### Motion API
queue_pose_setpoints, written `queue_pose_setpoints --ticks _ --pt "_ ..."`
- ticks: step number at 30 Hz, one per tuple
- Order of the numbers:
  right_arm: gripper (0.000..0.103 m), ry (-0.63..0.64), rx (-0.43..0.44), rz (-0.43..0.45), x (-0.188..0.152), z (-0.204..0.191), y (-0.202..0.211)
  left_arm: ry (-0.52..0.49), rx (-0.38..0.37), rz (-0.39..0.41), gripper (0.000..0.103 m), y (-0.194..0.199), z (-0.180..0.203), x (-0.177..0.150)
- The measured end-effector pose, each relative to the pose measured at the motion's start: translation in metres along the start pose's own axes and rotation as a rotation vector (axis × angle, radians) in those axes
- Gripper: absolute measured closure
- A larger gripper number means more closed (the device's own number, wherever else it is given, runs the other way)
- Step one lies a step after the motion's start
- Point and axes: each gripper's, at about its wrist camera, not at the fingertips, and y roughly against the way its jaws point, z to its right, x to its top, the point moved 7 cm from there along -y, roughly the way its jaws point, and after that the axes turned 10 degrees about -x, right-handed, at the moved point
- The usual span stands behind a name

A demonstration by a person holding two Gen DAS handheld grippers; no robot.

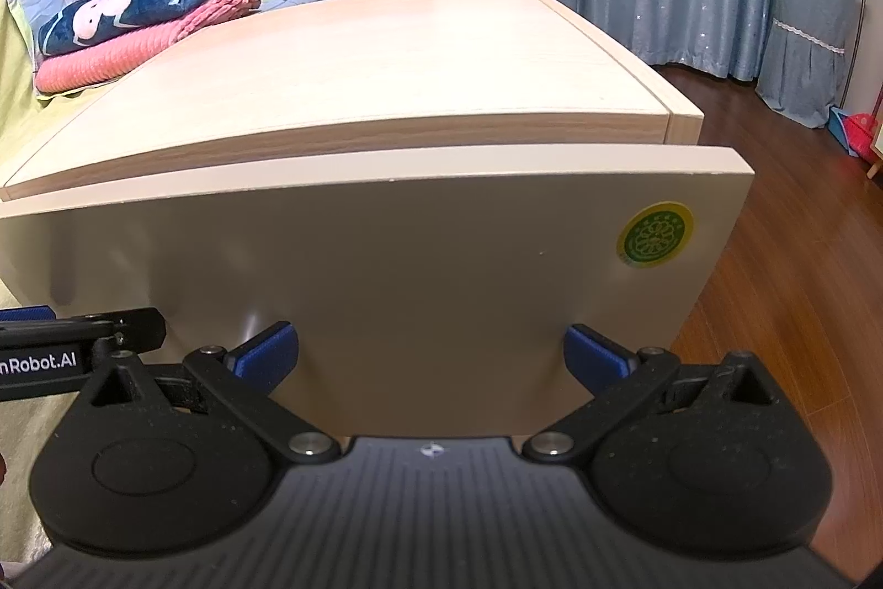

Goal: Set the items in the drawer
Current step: 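Keep pushing the drawer front with both tools until flush with cabinet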

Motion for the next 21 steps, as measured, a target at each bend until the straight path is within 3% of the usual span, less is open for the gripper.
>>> queue_pose_setpoints --ticks 21 --pt "0.001 -0.007 -0.014 0.006 0.0051 -0.0025 -0.0066 0.010 -0.009 0.011 0.006 0.0003 -0.0018 0.0055"
